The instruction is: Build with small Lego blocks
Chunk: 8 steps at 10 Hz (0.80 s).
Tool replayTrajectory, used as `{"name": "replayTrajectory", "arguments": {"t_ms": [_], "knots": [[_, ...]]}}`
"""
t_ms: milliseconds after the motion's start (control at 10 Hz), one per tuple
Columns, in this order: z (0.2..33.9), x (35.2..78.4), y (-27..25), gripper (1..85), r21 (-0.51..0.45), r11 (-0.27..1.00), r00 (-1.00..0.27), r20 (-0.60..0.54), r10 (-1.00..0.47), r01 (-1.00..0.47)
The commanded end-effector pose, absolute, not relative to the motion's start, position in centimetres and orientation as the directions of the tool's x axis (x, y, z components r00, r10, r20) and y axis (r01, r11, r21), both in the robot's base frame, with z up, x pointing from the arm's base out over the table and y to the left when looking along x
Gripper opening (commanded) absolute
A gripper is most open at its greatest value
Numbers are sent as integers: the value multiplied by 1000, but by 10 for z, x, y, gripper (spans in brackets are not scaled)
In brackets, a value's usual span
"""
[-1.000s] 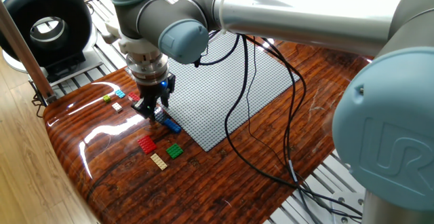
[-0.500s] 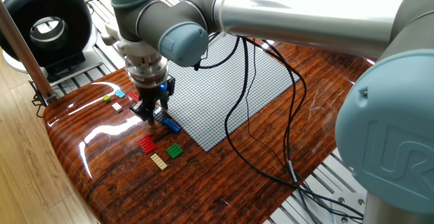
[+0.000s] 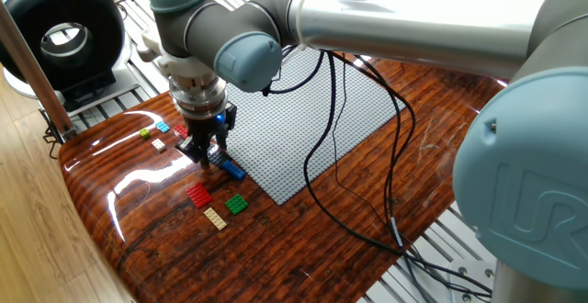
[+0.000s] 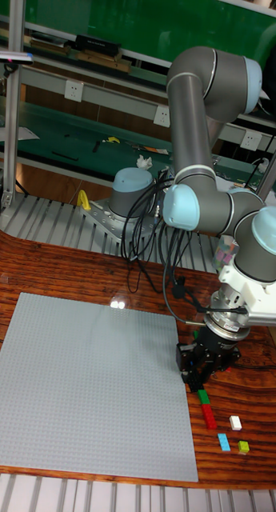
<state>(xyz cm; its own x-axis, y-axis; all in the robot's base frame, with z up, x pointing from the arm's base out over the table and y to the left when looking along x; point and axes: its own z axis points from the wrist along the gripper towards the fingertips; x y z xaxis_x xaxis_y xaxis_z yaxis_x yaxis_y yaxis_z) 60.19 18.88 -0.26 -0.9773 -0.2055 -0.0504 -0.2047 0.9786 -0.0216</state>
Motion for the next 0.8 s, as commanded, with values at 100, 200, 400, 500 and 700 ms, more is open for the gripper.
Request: {"name": "replayTrajectory", "arguments": {"t_ms": [100,200,400,500,700], "knots": [[1,609,189,267,12,981,-977,-85,-194,-196],[8,605,189,127,1,987,-985,-67,-161,-161],[31,601,197,13,-11,992,-991,-30,-128,-128],[35,602,201,13,10,992,-992,-29,-126,-126],[37,604,201,13,5,992,-992,-27,-125,-125]]}}
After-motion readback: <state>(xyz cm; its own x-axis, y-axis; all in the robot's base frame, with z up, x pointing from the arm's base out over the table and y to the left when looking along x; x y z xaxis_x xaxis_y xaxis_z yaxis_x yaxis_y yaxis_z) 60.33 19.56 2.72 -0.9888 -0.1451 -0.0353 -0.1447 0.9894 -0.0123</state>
